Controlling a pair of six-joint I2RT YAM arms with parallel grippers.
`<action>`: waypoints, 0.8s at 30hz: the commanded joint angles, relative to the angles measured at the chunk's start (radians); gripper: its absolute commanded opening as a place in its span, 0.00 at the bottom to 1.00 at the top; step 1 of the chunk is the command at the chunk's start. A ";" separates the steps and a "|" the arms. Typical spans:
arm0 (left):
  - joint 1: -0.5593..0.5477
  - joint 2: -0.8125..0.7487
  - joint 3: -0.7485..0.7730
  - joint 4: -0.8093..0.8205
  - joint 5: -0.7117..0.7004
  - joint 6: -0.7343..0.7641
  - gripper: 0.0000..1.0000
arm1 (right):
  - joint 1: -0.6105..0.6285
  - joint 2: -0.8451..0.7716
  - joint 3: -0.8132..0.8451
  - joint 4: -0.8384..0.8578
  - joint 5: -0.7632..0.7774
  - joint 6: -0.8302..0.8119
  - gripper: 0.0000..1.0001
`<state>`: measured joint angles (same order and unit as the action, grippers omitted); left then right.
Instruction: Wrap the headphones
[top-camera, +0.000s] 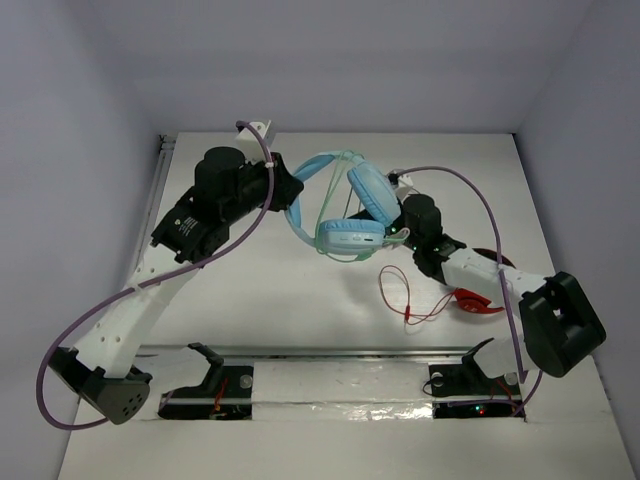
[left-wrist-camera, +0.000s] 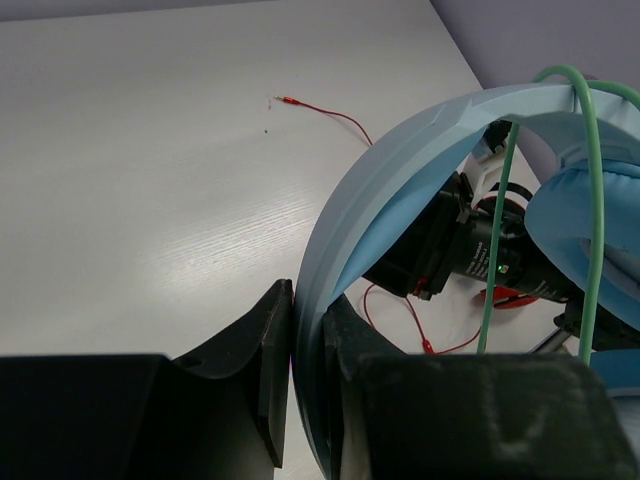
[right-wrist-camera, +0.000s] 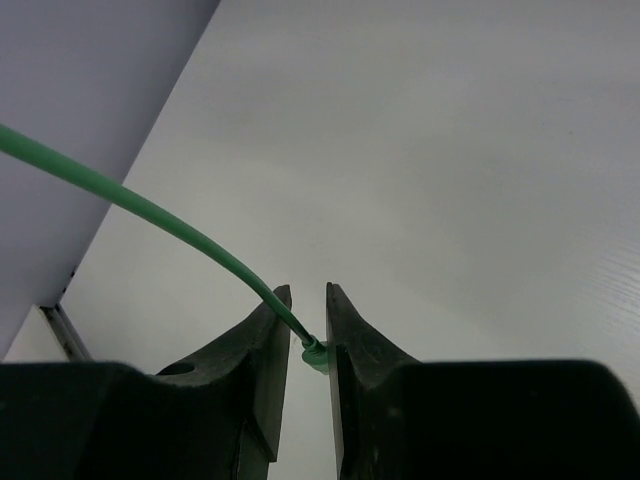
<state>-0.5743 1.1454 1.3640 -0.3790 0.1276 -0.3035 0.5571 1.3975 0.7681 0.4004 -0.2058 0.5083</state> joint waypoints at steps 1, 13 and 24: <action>0.004 -0.026 0.070 0.127 -0.006 -0.086 0.00 | -0.005 -0.008 -0.016 0.103 -0.021 0.016 0.27; 0.004 0.002 0.003 0.276 -0.111 -0.175 0.00 | -0.005 -0.097 -0.173 0.210 -0.087 0.185 0.03; 0.036 0.092 -0.151 0.637 -0.298 -0.437 0.00 | 0.013 -0.086 -0.260 0.383 -0.107 0.450 0.01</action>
<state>-0.5579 1.2449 1.2018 -0.0566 -0.0940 -0.5770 0.5594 1.3045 0.5171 0.6872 -0.3058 0.8745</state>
